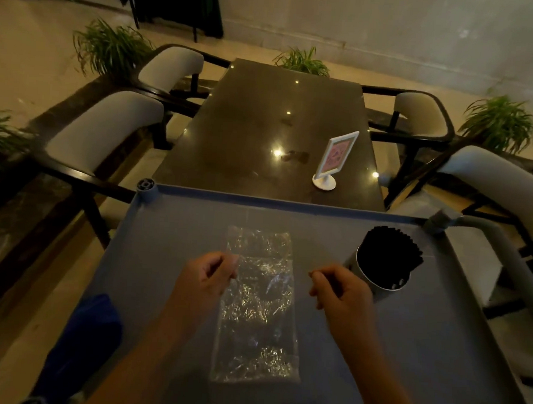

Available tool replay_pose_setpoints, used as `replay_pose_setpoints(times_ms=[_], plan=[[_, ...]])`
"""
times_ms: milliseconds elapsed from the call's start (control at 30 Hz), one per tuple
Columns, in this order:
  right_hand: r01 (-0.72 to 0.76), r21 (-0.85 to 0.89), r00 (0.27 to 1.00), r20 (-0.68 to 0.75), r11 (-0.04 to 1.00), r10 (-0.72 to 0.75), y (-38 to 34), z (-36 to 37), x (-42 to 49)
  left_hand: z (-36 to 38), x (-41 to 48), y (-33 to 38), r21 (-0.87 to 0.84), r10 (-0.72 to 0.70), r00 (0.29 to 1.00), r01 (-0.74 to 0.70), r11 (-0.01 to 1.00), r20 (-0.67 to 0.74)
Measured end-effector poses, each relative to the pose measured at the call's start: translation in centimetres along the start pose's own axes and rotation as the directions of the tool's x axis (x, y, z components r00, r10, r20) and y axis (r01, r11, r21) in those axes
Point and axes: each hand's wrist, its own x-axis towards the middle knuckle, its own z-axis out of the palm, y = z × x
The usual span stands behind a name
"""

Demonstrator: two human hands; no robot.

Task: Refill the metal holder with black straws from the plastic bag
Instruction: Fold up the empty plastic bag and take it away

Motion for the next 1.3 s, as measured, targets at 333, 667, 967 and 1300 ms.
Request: replay_pose_setpoints(times_ms=[333, 667, 967, 1300], plan=[[-0.420, -0.170, 0.874, 0.187, 0.892, 0.448, 7.7, 3.7, 1.2, 0.5, 1.7, -6.2, 0.297, -0.340, 0.935, 0.298, 0.907, 0.100], [-0.371, -0.437, 0.871, 0.141, 0.819, 0.470, 10.2, 5.3, 1.3, 3.3, 0.8, -10.4, 0.327, -0.576, 0.817, 0.555, 0.765, -0.038], [-0.338, -0.486, 0.871, 0.162, 0.806, 0.464, 9.7, 6.7, 0.9, 3.0, 0.9, -11.0, 0.445, -0.572, 0.805, 0.576, 0.685, -0.161], [-0.470, 0.267, 0.877, 0.248, 0.841, 0.411, 4.0, 1.9, 1.8, 0.0, 0.2, -4.1, -0.149, -0.468, 0.881, 0.472, 0.869, 0.064]])
